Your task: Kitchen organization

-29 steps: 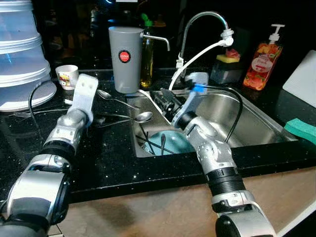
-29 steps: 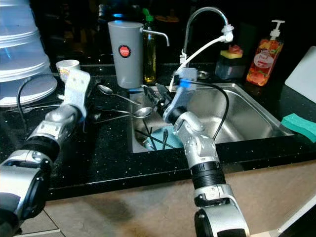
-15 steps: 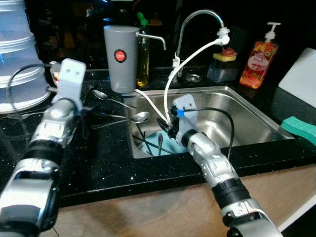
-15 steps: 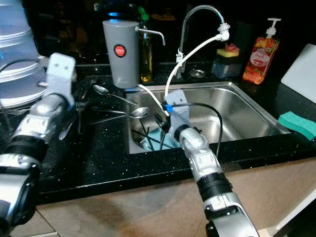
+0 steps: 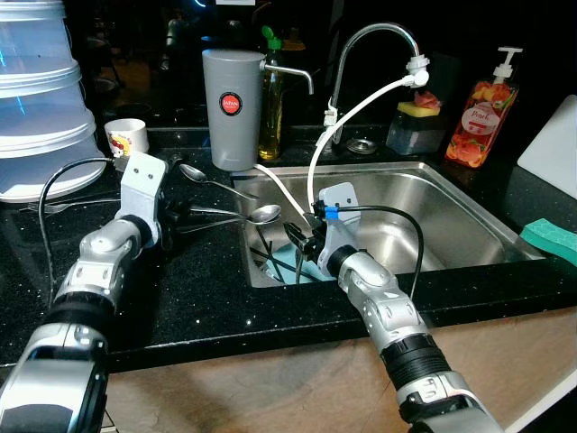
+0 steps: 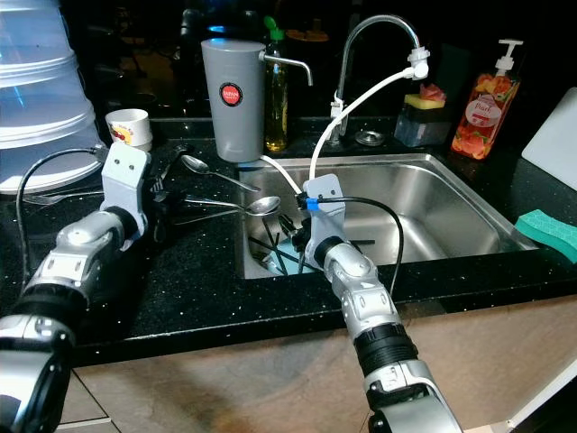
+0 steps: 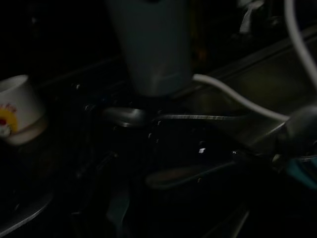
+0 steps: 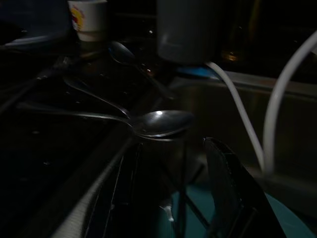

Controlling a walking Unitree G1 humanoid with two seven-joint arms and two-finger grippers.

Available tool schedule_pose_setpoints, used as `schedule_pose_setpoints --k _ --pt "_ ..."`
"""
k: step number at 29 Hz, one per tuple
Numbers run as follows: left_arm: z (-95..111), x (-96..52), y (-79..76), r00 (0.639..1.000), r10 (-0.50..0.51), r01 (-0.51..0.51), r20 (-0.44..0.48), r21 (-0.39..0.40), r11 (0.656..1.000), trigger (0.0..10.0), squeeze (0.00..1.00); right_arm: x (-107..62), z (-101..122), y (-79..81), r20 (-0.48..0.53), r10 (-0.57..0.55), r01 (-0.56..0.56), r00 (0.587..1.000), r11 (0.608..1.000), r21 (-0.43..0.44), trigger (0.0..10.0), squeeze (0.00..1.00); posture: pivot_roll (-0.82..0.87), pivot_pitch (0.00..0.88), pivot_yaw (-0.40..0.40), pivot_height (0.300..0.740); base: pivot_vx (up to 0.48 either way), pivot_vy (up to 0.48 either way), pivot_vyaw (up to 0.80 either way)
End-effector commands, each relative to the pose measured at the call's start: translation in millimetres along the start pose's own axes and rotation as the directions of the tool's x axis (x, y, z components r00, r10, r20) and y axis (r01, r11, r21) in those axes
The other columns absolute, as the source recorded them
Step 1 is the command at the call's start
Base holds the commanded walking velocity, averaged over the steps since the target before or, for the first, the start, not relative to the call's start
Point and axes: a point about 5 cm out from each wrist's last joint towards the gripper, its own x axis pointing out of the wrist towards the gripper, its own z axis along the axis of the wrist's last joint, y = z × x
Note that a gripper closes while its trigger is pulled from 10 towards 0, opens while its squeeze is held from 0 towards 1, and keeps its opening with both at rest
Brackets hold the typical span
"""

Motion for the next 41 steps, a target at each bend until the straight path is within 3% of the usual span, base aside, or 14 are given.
schedule_pose_setpoints --k 1,4,7,8,15,25,30,32,35,36,38,39,41 --pt "4 4.6 -5.7 0.998 -0.055 0.055 0.013 0.017 0.998 10.0 1.00 -0.6 2 5.6 0.010 0.036 -0.036 0.999 0.999 0.014 10.0 0.00 0.02 0.028 -0.018 0.740 0.000 0.000 0.00" --pt "10 8.8 -11.1 0.988 -0.152 0.152 0.001 0.049 0.987 10.0 1.00 -2.5 2 10.7 -0.006 0.065 -0.065 0.998 0.998 0.006 10.0 0.00 0.01 0.047 -0.005 0.740 0.000 0.000 0.00" --pt "11 9.6 -12.8 0.982 -0.187 0.187 -0.008 0.058 0.981 10.0 1.00 -3.6 3 12.1 -0.011 0.070 -0.070 0.998 0.998 0.001 10.0 0.00 0.01 0.059 0.003 0.740 0.000 0.000 0.00" --pt "11 10.4 -14.6 0.973 -0.230 0.231 -0.023 0.052 0.972 10.0 0.00 -5.2 3 12.2 -0.014 0.066 -0.066 0.998 0.998 0.003 10.0 0.00 0.01 0.070 0.011 0.740 0.000 0.000 0.00" --pt "12 10.0 -10.1 0.948 -0.315 0.315 -0.045 0.007 0.949 10.0 0.00 -15.2 5 18.3 0.003 0.068 -0.068 0.998 0.996 0.051 10.0 0.00 0.00 0.123 0.040 0.740 0.000 0.000 0.00" --pt "10 10.2 -7.8 0.939 -0.326 0.332 -0.110 0.042 0.942 10.0 0.00 -24.5 9 25.2 0.000 0.093 -0.092 0.996 0.993 0.072 10.0 0.00 -0.02 0.170 0.048 0.740 0.000 0.000 0.00" --pt "5 9.6 -10.8 0.920 -0.351 0.370 -0.172 0.087 0.925 10.0 0.00 -27.3 11 25.7 -0.005 0.096 -0.095 0.995 0.993 0.069 10.0 0.00 -0.03 0.176 0.047 0.740 0.000 0.000 0.00" --pt "-3 7.5 -11.6 0.894 -0.359 0.411 -0.269 0.170 0.896 10.0 0.00 -28.4 13 25.5 -0.007 0.098 -0.098 0.995 0.993 0.064 10.0 0.00 -0.03 0.176 0.046 0.740 0.000 0.000 0.00" --pt "-6 6.5 -11.4 0.883 -0.357 0.426 -0.306 0.200 0.883 10.0 0.00 -28.8 15 25.4 -0.008 0.099 -0.098 0.995 0.993 0.063 10.0 0.00 -0.03 0.176 0.046 0.740 0.000 0.000 0.00" --pt "-8 5.6 -11.3 0.871 -0.360 0.443 -0.335 0.215 0.870 7.8 0.00 -29.3 16 25.3 -0.010 0.099 -0.098 0.995 0.993 0.064 10.0 0.00 -0.03 0.174 0.046 0.740 0.000 0.000 0.00" --pt "-8 5.6 -11.3 0.871 -0.360 0.443 -0.335 0.215 0.870 7.8 0.00 -29.3 16 25.3 -0.010 0.099 -0.098 0.995 0.993 0.064 10.0 0.00 -0.03 0.174 0.046 0.740 0.000 0.000 0.00" --pt "-9 4.9 -10.6 0.863 -0.360 0.453 -0.354 0.226 0.863 0.0 0.00 -29.5 17 25.2 -0.010 0.099 -0.098 0.995 0.993 0.064 10.0 0.00 -0.03 0.175 0.045 0.740 0.000 0.000 0.00" --pt "-10 4.1 -9.8 0.855 -0.363 0.463 -0.371 0.230 0.856 0.0 0.00 -29.5 18 25.0 -0.010 0.099 -0.098 0.995 0.993 0.064 10.0 0.00 -0.03 0.173 0.044 0.740 0.000 0.000 0.00"
